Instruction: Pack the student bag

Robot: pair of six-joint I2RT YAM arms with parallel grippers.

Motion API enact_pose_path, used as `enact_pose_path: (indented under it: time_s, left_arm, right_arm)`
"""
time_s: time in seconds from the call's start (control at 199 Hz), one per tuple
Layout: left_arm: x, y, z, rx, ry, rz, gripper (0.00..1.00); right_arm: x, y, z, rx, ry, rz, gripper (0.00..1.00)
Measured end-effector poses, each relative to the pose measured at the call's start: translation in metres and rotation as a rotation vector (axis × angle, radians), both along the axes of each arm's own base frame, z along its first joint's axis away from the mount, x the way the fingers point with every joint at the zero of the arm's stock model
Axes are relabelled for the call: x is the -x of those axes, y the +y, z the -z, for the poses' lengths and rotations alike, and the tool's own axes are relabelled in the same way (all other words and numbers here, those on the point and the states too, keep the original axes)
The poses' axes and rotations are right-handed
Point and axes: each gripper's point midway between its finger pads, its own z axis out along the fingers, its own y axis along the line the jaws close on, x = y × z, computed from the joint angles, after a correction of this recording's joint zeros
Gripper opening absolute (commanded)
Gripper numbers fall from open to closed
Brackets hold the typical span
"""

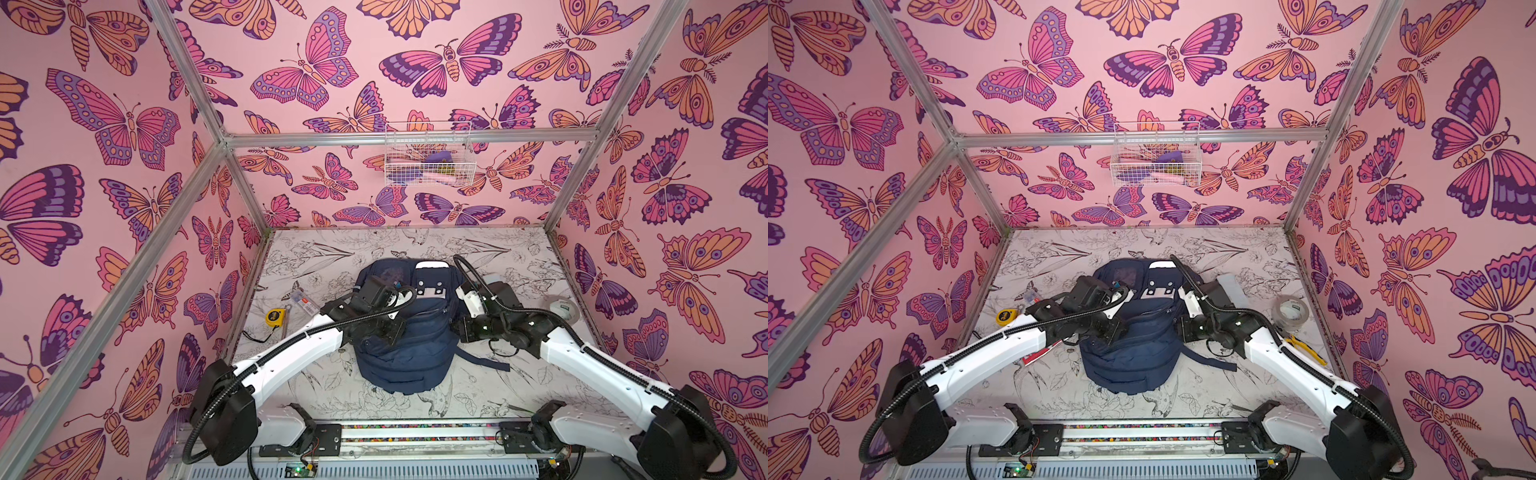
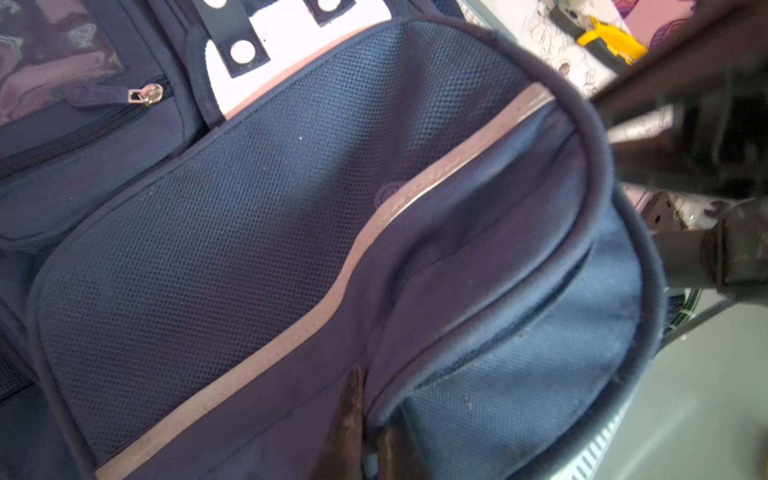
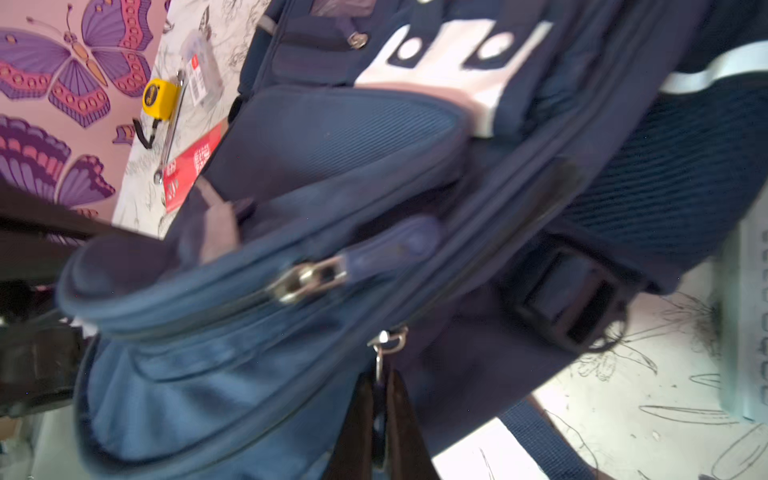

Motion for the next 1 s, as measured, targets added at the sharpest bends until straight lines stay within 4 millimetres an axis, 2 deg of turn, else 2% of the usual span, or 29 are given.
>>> enact_pose_path:
  time_s: [0.291, 0.556, 0.752, 0.882, 1.003]
  left_arm:
    - [-0.007, 0.007, 0.003, 0.001, 0.044, -0.129, 0.00]
    - [-0.009, 0.008, 0.005, 0.009, 0.068, -0.190, 0.00]
    - [-0.008, 0.013, 0.016, -0.010, 0.084, -0.228, 0.00]
    - [-0.007, 0.014, 0.021, -0.015, 0.076, -0.234, 0.00]
    - [-0.009, 0.012, 0.016, 0.010, 0.044, -0.232, 0.00]
  right_arm:
    - [0.024, 0.032, -0.012, 0.067, -0.057, -0.094, 0.00]
    - [0.034, 0.046, -0.024, 0.078, -0.089, -0.116, 0.00]
    - [0.041, 0.072, -0.010, 0.135, -0.061, -0.140, 0.00]
    - [0.043, 0.068, -0.008, 0.189, -0.080, -0.120, 0.00]
    - [0.043, 0.056, -0.026, 0.181, -0.130, -0.099, 0.00]
